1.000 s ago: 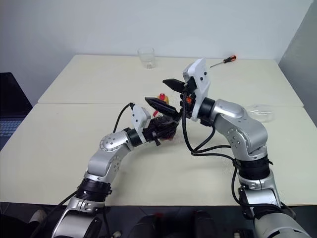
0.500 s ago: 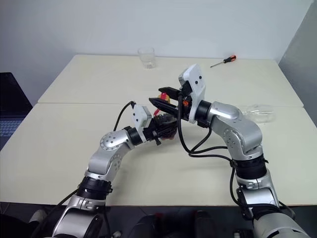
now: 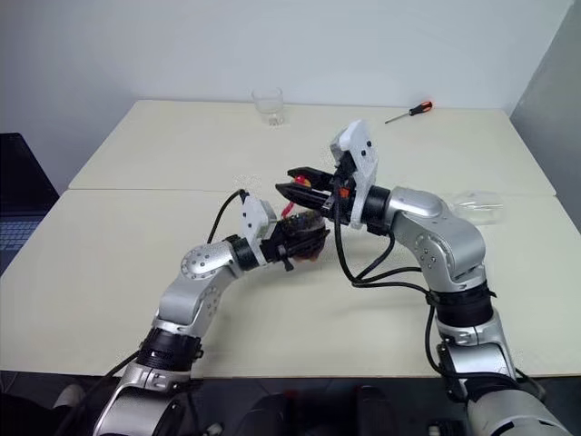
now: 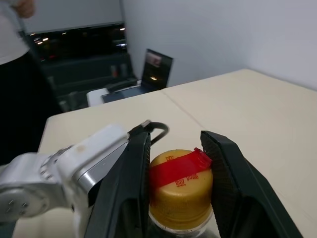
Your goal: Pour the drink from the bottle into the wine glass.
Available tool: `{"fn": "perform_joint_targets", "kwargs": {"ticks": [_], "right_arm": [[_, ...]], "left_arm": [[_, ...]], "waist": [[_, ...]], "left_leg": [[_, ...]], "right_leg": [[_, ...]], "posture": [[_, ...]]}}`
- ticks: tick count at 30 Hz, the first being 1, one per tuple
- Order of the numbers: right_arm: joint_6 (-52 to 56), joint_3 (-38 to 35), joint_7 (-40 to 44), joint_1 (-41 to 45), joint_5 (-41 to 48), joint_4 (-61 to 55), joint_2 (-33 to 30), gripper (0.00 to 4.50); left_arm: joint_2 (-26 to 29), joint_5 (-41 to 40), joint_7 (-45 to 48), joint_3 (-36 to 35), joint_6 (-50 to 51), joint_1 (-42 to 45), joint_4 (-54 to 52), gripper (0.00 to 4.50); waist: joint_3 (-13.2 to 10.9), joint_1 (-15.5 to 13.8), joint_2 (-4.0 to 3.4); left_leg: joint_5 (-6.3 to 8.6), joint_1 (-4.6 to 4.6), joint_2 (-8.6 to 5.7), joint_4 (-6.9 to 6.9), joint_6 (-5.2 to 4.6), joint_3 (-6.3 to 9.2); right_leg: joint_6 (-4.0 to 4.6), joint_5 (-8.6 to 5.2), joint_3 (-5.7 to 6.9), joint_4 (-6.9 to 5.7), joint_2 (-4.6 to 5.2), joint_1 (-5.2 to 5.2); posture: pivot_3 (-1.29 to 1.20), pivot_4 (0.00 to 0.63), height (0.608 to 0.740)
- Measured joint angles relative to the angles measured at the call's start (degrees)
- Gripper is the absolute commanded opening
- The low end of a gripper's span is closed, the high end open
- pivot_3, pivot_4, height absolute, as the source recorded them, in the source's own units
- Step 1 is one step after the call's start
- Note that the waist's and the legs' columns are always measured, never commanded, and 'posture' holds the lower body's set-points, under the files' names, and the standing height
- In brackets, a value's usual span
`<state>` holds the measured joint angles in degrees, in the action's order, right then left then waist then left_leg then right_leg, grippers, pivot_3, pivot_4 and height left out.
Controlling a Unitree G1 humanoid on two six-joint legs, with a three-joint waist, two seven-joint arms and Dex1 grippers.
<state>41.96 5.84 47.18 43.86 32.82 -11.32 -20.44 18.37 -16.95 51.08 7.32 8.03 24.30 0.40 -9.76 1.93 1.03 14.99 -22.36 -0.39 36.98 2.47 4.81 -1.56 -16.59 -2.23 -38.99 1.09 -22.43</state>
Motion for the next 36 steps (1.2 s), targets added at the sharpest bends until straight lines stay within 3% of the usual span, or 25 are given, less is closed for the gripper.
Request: {"fn": "perform_joint_targets", "kwargs": {"ticks": [7, 14, 22, 23, 25, 30, 36], "right_arm": [[-6.9, 2.6, 16.3, 0.7, 1.3, 4.8, -3.3, 1.25], [-13.0, 5.0, 27.3, 3.6, 1.1, 9.5, -4.0, 1.25], [-16.9, 6.1, 32.4, 4.6, 0.1, 11.3, -5.0, 1.25], [-17.1, 6.1, 32.5, 4.7, 0.1, 11.5, -5.0, 1.97], [-17.2, 6.2, 32.3, 4.7, -0.9, 12.4, -5.1, 2.49], [-15.6, 6.0, 30.4, 4.6, -2.3, 13.7, -5.4, 4.31], [-8.1, 1.9, 23.4, 2.0, 0.3, 7.6, -6.5, 4.46]], "left_arm": [[3.7, -3.3, 3.6, 0.6, 4.9, -5.9, -9.3, 1.81], [5.9, -5.9, 4.5, 0.5, 8.4, -8.8, -15.5, 1.81], [6.2, -6.7, 5.7, 0.6, 9.1, -8.9, -15.7, 1.81], [6.2, -6.7, 5.7, 0.6, 9.1, -8.9, -15.7, 1.81], [6.0, -7.8, 5.7, 0.1, 9.1, -8.8, -16.0, 1.81], [6.0, -9.2, 5.5, -1.0, 9.0, -7.3, -16.7, 1.81], [6.0, -9.4, 3.1, -1.9, 9.2, -6.0, -16.0, 1.81]], "waist": [[0.0, -0.1, -0.01], [0.0, -0.1, -0.02], [0.0, -0.1, -0.02], [0.0, -0.1, -0.02], [0.0, -0.1, -0.02], [0.0, -0.1, -0.02], [0.0, -0.2, -0.02]], "left_leg": [[0.0, 0.01, 0.0, 0.06, -0.01, 0.04], [0.0, 0.02, 0.01, 0.04, -0.01, 0.05], [0.0, 0.02, 0.02, 0.05, 0.0, 0.06], [0.0, 0.02, 0.02, 0.05, 0.0, 0.06], [0.0, 0.01, 0.02, 0.06, 0.0, 0.1], [0.0, 0.01, 0.02, 0.05, 0.0, 0.07], [0.0, 0.0, 0.01, 0.05, 0.0, 0.11]], "right_leg": [[0.0, 0.0, 0.03, -0.03, -0.01, 0.04], [0.0, 0.0, 0.05, -0.01, 0.0, 0.04], [0.0, 0.0, 0.05, -0.01, 0.0, 0.05], [0.0, 0.0, 0.05, -0.01, 0.01, 0.05], [0.0, 0.0, 0.06, -0.01, 0.01, 0.05], [0.0, 0.0, 0.04, 0.0, 0.02, 0.05], [0.0, 0.0, 0.04, 0.0, 0.04, 0.05]], "posture": [[0.0, 0.15, 0.74], [0.0, 0.15, 0.74], [0.0, 0.15, 0.74], [0.0, 0.15, 0.74], [0.0, 0.15, 0.74], [0.0, 0.15, 0.74], [0.0, 0.15, 0.74]]}}
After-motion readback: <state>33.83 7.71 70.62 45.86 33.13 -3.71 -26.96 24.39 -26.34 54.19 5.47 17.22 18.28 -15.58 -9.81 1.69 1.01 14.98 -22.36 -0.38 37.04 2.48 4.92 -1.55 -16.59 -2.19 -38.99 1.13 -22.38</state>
